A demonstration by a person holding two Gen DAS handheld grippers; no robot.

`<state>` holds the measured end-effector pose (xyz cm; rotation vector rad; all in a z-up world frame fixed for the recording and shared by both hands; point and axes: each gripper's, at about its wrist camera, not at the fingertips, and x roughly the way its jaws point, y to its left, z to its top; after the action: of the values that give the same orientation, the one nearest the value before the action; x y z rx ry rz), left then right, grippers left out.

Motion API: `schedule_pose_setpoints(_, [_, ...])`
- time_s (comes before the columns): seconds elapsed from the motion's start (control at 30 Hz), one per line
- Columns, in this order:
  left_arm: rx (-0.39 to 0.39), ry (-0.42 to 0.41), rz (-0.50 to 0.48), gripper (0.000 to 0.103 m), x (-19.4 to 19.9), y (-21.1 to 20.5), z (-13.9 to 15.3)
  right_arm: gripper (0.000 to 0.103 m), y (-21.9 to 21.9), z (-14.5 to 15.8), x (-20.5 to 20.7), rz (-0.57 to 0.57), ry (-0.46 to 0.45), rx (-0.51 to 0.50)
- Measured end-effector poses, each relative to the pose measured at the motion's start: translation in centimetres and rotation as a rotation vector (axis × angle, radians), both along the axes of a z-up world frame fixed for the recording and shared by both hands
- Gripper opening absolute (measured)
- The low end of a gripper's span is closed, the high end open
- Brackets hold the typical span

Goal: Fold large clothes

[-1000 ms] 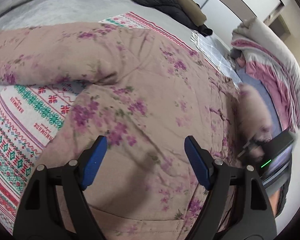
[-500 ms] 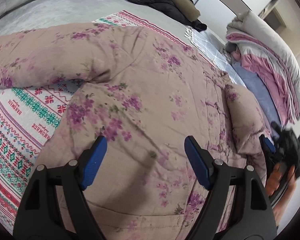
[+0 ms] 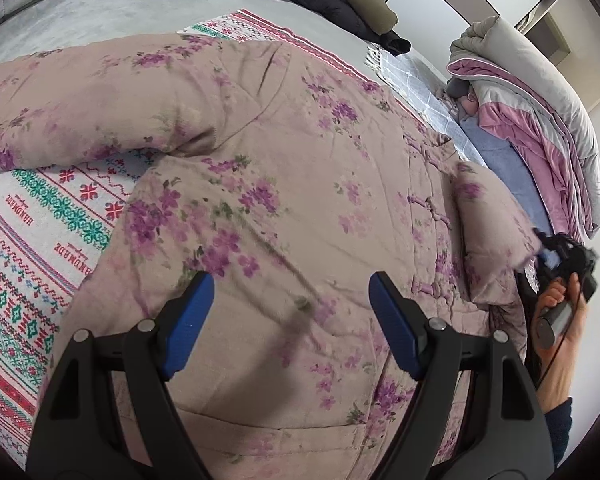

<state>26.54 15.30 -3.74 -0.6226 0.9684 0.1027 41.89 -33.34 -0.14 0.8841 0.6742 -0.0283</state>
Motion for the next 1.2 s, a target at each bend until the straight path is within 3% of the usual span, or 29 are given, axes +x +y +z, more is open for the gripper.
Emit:
schedule_pose_setpoints(0.03, [-0.002, -0.002, -0.002, 0.08, 0.0, 0.0, 0.0, 0.014, -0.2, 1.0, -1.1, -0.01, -0.015, -0.073])
schedule_pose_setpoints(0.2, [-0.01, -0.006, -0.017, 0.08, 0.0, -0.7, 0.1, 0.013, -4.8, 14.7, -4.0, -0.25, -0.137, -0.592])
schedule_pose_setpoints(0.3, [-0.017, -0.006, -0.04, 0.08, 0.3, -1.5, 0.0, 0.013, -6.0, 18.9, -5.0, -0.329, -0.151, -0.799])
schedule_pose_setpoints(0.47, [-0.017, -0.012, -0.03, 0.08, 0.2, -1.4, 0.1, 0.012, -4.1, 19.8, -7.1, -0.256, -0.286, -0.819])
schedule_pose_setpoints(0.63, [-0.051, -0.033, 0.029, 0.08, -0.4, 0.8, 0.5, 0.013, 5.8, 19.8, -6.6, -0.007, -0.453, -0.862])
schedule_pose_setpoints(0.77, [-0.079, -0.045, 0.089, 0.08, -1.1, 3.1, 0.7, 0.013, 16.9, 17.6, -6.9, 0.304, -0.58, -0.879])
schedule_pose_setpoints(0.87, [-0.095, -0.045, 0.147, 0.08, -1.7, 5.0, 0.5, 0.014, 26.5, 11.9, -8.3, 0.623, -0.616, -0.917])
schedule_pose_setpoints(0.93, [-0.115, -0.048, 0.182, 0.08, -2.1, 6.3, 0.4, 0.016, 31.8, 6.1, -9.8, 0.842, -0.552, -0.986])
schedule_pose_setpoints(1.0, [-0.122, -0.047, 0.193, 0.08, -2.2, 6.7, 0.3, 0.021, 35.7, -0.7, -10.4, 1.014, -0.385, -1.092])
schedule_pose_setpoints(1.1, [-0.136, -0.047, 0.173, 0.08, -2.1, 6.4, 0.2, 0.035, 37.1, -6.9, -10.5, 1.12, -0.196, -1.161])
schedule_pose_setpoints(1.13, [-0.14, -0.048, 0.166, 0.08, -2.0, 6.2, 0.2, 0.036, 36.7, -7.5, -10.9, 1.093, -0.197, -1.181])
schedule_pose_setpoints(1.2, [-0.146, -0.054, 0.142, 0.08, -1.8, 5.7, 0.3, 0.051, 35.3, -6.7, -11.2, 1.017, -0.196, -1.151])
